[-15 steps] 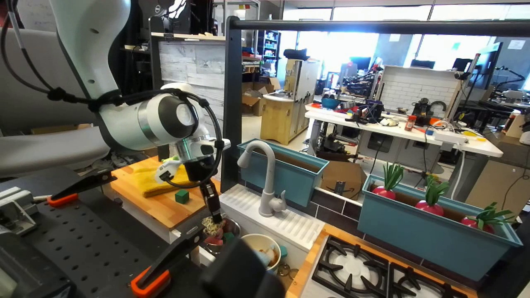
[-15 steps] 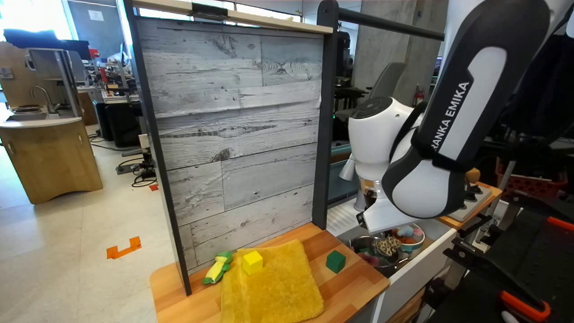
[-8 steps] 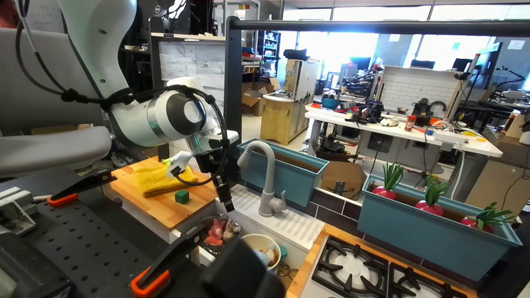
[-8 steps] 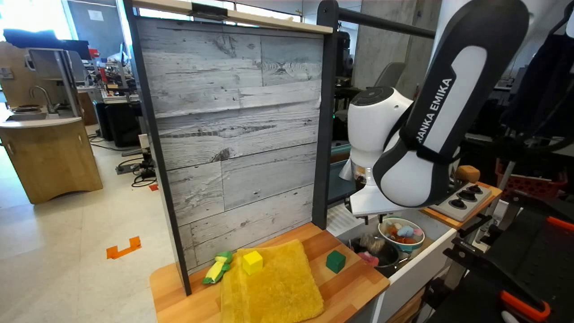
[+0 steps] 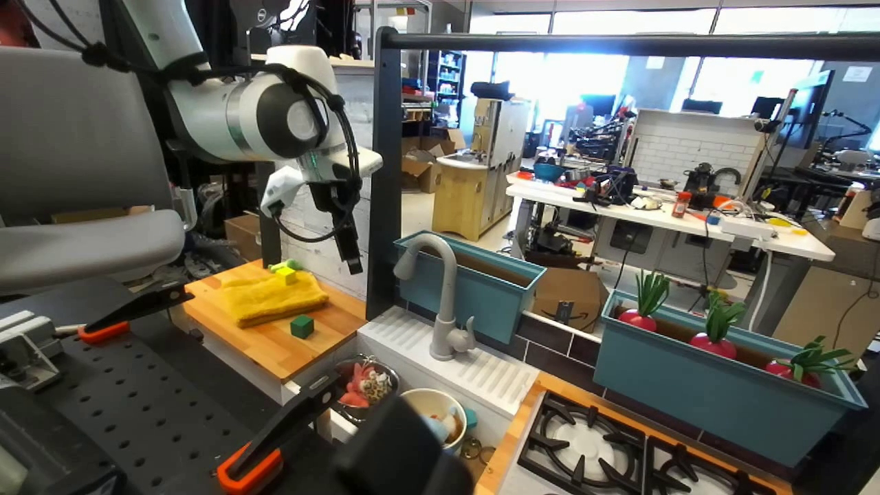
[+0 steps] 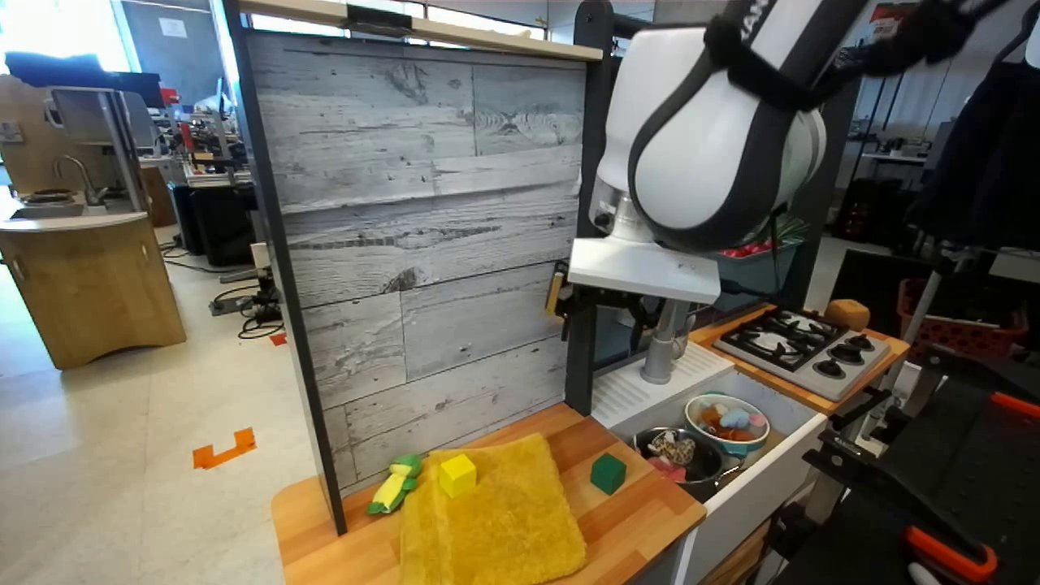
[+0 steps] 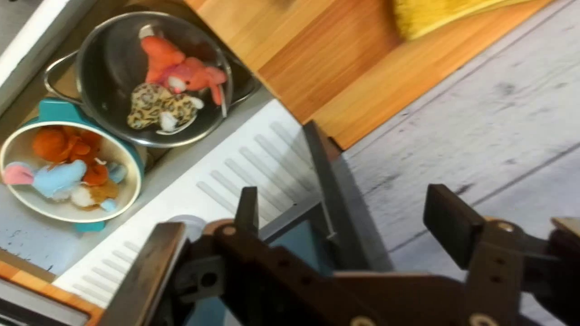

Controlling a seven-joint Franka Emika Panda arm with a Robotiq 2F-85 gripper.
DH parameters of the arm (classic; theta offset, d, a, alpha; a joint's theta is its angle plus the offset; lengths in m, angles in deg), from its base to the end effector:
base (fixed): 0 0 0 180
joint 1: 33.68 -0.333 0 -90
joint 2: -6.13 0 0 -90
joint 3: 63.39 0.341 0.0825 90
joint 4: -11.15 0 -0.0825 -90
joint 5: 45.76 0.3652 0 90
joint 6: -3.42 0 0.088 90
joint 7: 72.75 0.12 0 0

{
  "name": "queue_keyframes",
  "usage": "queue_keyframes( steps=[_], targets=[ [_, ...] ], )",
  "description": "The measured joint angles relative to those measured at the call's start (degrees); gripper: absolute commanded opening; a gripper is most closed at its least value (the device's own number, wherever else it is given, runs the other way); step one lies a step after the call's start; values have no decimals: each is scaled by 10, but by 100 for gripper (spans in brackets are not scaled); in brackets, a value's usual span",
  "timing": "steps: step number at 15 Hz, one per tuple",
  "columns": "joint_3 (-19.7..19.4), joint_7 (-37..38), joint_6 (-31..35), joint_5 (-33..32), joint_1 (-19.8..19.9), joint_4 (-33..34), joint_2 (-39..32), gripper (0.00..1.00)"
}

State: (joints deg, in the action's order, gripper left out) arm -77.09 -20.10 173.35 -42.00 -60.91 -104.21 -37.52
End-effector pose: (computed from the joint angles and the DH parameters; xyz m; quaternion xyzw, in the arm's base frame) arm 0.5991 0.1447 0.1226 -0.9376 0.3236 -0.1272 0.0004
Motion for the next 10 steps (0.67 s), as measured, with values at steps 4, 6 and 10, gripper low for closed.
queue_keyframes(
  steps=[4,6,10],
  targets=[
    [82,-45,-34,2,45,3,27,100],
    [87,-49,-38,2,45,2,25,100],
    [90,-136,-42,-10,49,1,20,100]
  ],
)
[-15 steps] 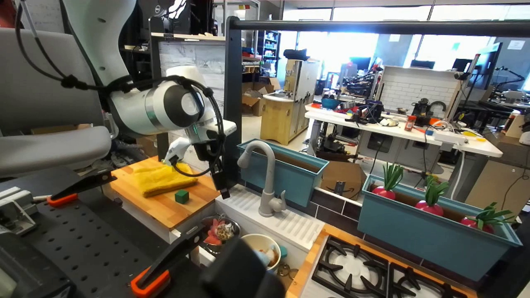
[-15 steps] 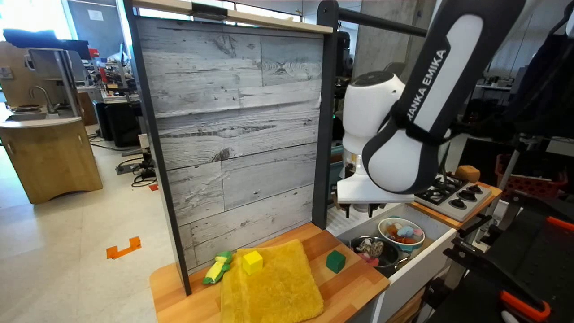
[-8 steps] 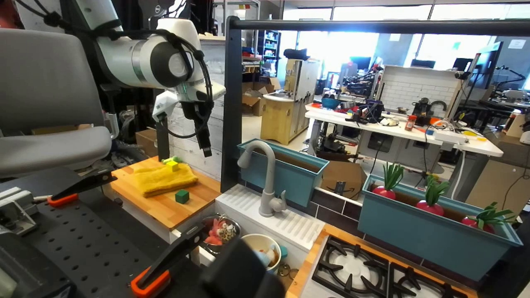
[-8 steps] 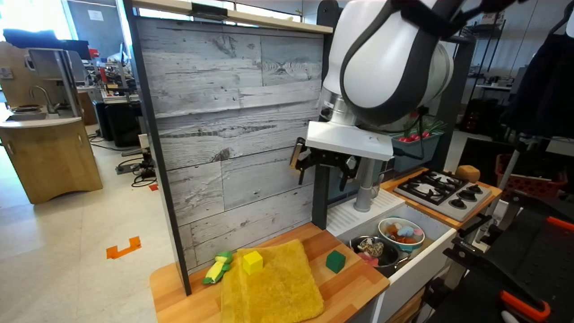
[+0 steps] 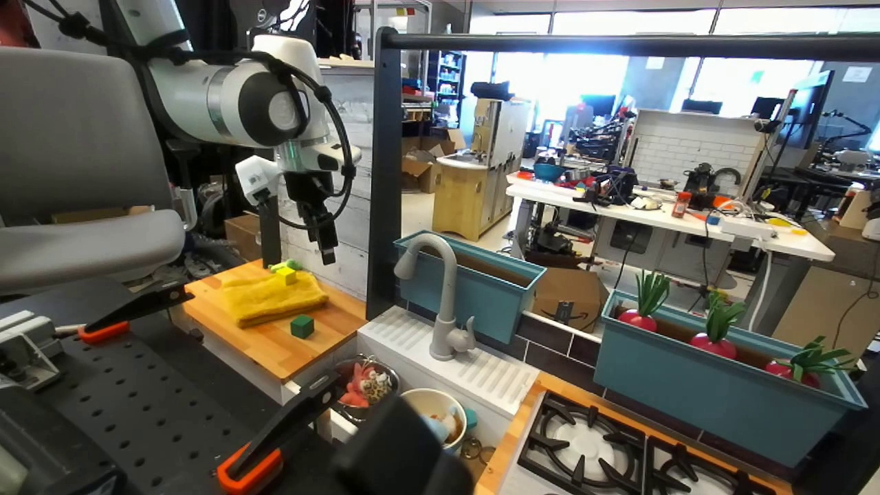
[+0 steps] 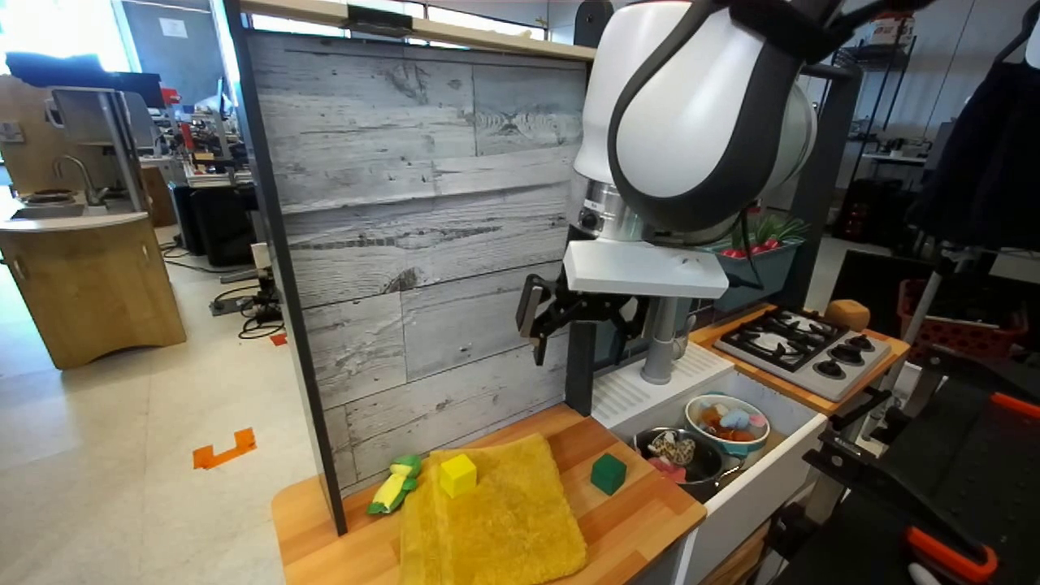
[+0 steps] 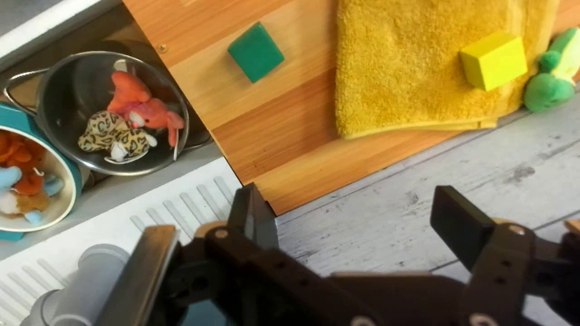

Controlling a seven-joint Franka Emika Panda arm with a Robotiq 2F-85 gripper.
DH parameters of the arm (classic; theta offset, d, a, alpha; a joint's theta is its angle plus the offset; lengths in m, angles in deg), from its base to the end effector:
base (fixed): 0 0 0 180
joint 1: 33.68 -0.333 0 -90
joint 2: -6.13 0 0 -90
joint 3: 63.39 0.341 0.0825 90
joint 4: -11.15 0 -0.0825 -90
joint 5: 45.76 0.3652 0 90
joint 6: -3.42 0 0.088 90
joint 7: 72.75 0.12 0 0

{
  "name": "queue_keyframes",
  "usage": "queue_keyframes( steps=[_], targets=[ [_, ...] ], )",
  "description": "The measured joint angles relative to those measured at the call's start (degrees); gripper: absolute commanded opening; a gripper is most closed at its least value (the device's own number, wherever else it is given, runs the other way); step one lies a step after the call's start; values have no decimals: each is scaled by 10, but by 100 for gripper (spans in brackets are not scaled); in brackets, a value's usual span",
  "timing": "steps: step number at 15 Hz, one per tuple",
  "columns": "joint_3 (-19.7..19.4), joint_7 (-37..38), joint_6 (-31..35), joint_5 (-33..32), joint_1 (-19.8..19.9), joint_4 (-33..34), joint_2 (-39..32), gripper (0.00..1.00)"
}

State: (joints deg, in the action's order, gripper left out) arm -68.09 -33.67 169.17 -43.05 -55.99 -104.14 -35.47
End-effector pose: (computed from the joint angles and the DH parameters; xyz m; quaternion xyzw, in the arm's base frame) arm 0.5848 0.1843 0.1261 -0.9774 0.1955 -0.0783 0.0210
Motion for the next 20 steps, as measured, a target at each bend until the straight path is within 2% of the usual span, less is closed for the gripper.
queue_keyframes(
  steps=[4,7,9,11,13,16,20],
  targets=[
    [41,-151,-6,0,54,3,-8,100],
    [86,-276,-6,0,124,10,-7,100],
    [132,-352,-28,3,183,14,-9,100],
    [161,-388,-56,3,219,22,-9,100],
    [162,-393,-59,3,222,23,-10,100],
    [153,-392,-56,3,205,15,-15,100],
    [151,-386,0,2,163,0,-40,100]
  ],
)
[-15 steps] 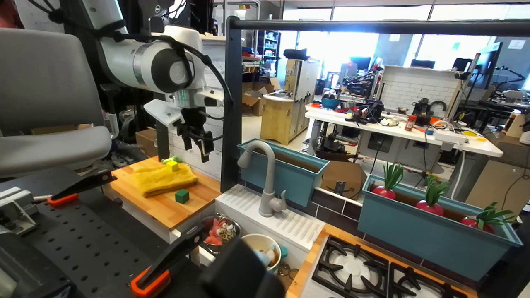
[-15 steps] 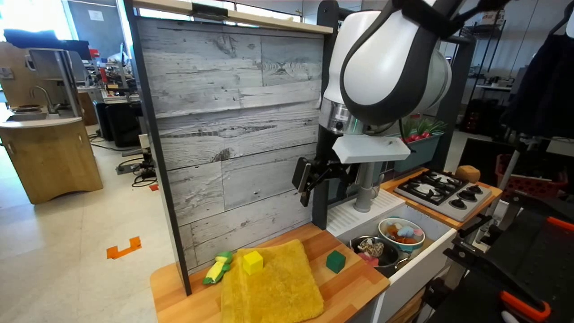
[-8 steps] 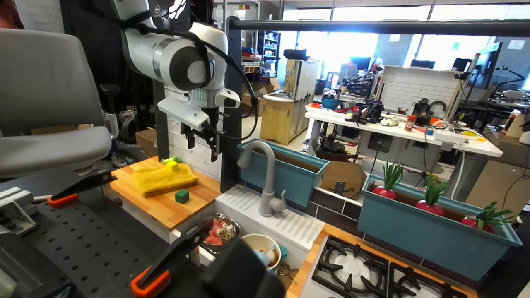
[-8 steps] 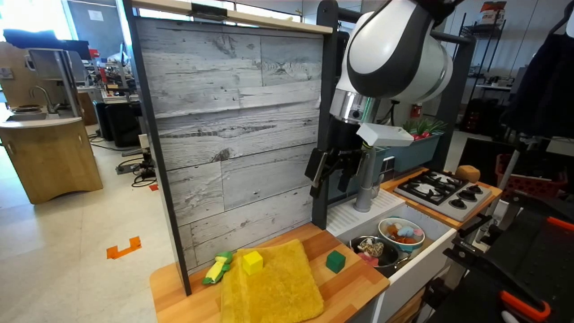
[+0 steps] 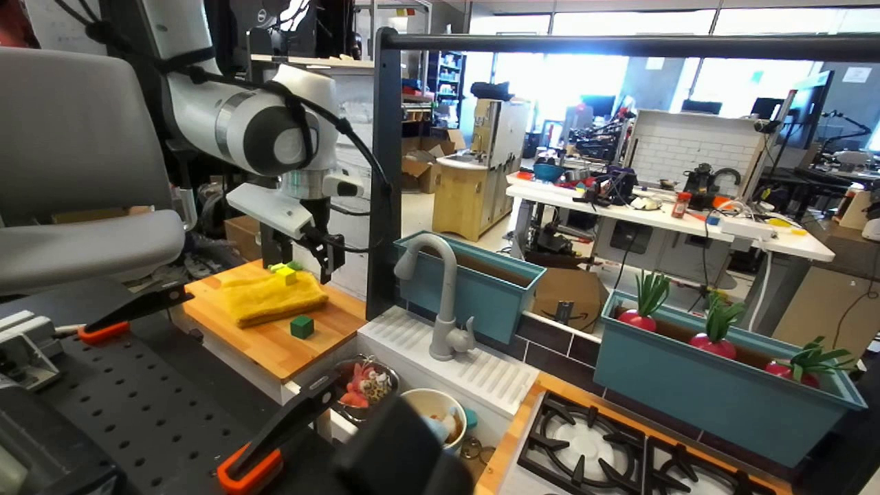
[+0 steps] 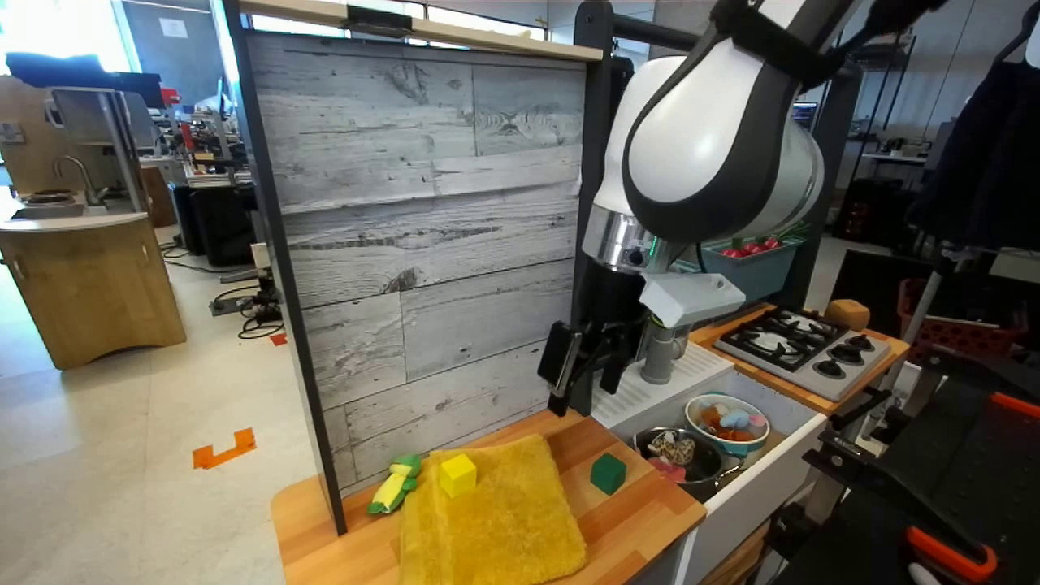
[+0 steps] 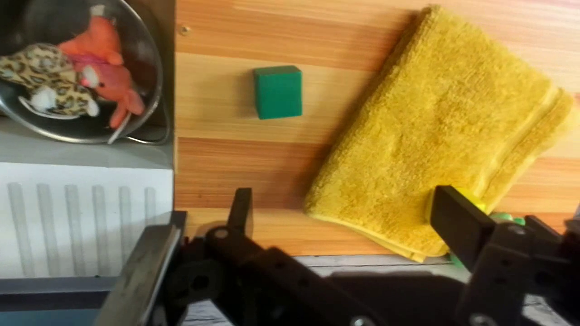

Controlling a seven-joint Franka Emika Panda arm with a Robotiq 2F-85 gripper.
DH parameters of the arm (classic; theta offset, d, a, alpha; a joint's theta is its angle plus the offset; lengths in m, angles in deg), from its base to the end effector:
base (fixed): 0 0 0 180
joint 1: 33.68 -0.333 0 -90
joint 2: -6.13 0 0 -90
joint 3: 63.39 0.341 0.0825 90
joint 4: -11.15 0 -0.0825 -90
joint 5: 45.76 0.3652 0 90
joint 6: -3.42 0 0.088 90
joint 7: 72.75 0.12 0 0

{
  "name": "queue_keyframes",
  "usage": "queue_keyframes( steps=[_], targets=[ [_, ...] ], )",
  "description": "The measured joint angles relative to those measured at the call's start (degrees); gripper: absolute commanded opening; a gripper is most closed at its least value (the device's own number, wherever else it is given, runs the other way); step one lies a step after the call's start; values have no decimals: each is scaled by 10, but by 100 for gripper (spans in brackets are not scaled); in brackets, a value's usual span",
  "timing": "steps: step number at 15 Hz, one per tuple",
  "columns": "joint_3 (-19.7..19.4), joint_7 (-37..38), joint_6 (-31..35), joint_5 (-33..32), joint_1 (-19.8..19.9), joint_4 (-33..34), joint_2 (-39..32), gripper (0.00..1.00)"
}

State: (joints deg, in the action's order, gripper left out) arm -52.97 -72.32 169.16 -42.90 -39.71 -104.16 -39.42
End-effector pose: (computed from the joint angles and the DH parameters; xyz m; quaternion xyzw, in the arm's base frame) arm 0.5759 0.1666 0.0895 -0.9927 -0.0855 -0.0361 0.0767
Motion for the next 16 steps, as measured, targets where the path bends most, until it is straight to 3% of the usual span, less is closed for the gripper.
queue_keyframes(
  steps=[3,6,16],
  targets=[
    [-19,15,45,-1,-54,7,-27,100],
    [-42,32,36,-1,-91,18,-48,100],
    [-99,46,22,-21,-129,9,-53,100]
  ],
)
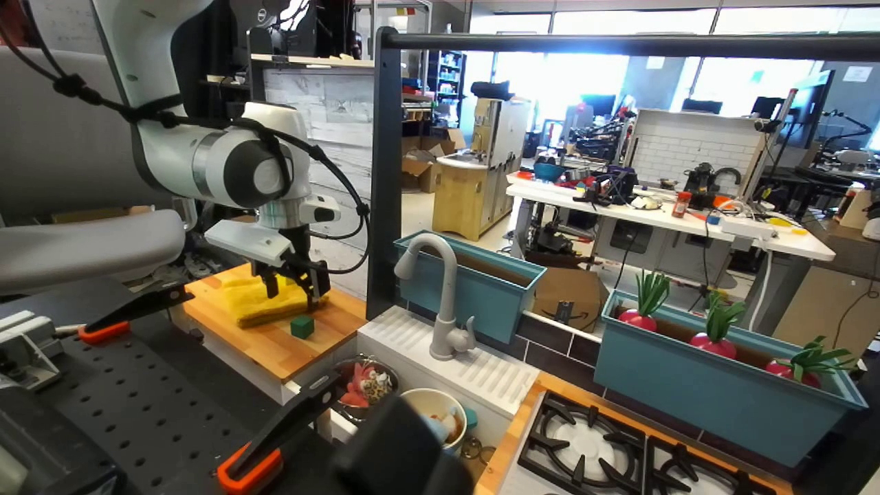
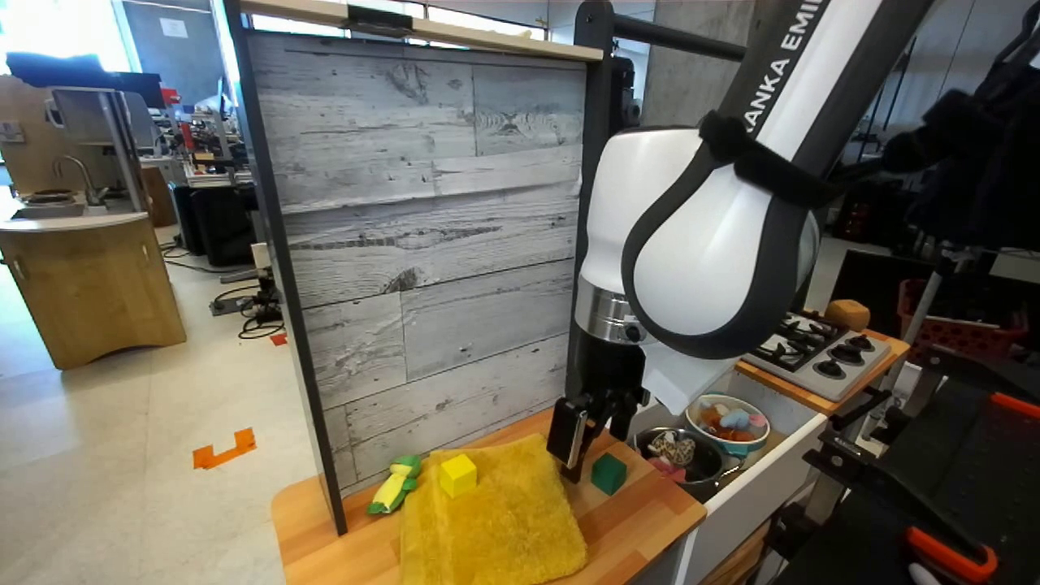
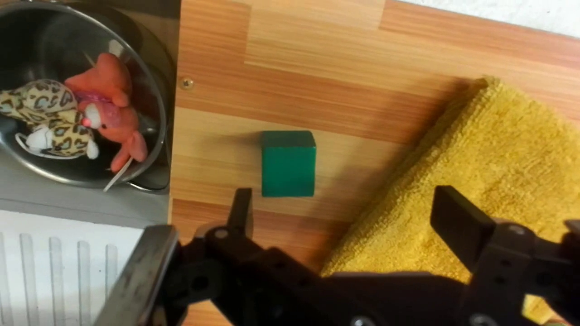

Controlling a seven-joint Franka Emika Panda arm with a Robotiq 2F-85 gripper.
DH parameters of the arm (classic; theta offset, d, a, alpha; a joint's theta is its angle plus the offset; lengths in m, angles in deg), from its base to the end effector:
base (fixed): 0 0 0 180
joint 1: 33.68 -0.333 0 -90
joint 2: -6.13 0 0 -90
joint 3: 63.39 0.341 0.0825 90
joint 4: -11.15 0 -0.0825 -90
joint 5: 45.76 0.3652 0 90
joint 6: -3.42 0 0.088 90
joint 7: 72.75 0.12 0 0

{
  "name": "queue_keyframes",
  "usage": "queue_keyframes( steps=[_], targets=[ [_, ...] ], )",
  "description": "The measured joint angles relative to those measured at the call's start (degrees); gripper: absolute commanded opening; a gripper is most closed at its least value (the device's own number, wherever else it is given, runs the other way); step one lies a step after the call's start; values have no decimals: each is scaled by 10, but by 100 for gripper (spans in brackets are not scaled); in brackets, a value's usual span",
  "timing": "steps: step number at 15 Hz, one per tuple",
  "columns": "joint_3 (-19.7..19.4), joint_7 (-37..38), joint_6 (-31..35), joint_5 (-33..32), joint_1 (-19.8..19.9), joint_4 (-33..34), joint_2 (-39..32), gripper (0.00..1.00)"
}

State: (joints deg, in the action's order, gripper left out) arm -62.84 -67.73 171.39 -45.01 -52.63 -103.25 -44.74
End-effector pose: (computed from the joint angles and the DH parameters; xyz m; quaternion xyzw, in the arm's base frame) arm 0.5496 0.1939 0.0363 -0.9927 -0.1178 -0.0219 0.0101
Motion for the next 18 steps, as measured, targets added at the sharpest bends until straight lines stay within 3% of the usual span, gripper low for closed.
queue_keyframes(
  steps=[2,4,5,7,8,10,11,12,15,18],
  targets=[
    [0,1,4,0,0,-4,-2,96],
    [0,3,13,0,0,-7,-7,74],
    [0,6,19,0,0,-9,-10,72],
    [-2,9,22,0,0,-11,-13,53],
    [-5,10,23,0,0,-12,-13,61],
    [-13,14,23,0,0,-15,-14,59],
    [-18,17,23,0,0,-16,-14,50],
    [-22,20,23,0,0,-17,-16,34],
    [-28,35,31,1,1,-15,-27,14],
    [-18,45,49,10,6,-14,-30,10]
  ],
)
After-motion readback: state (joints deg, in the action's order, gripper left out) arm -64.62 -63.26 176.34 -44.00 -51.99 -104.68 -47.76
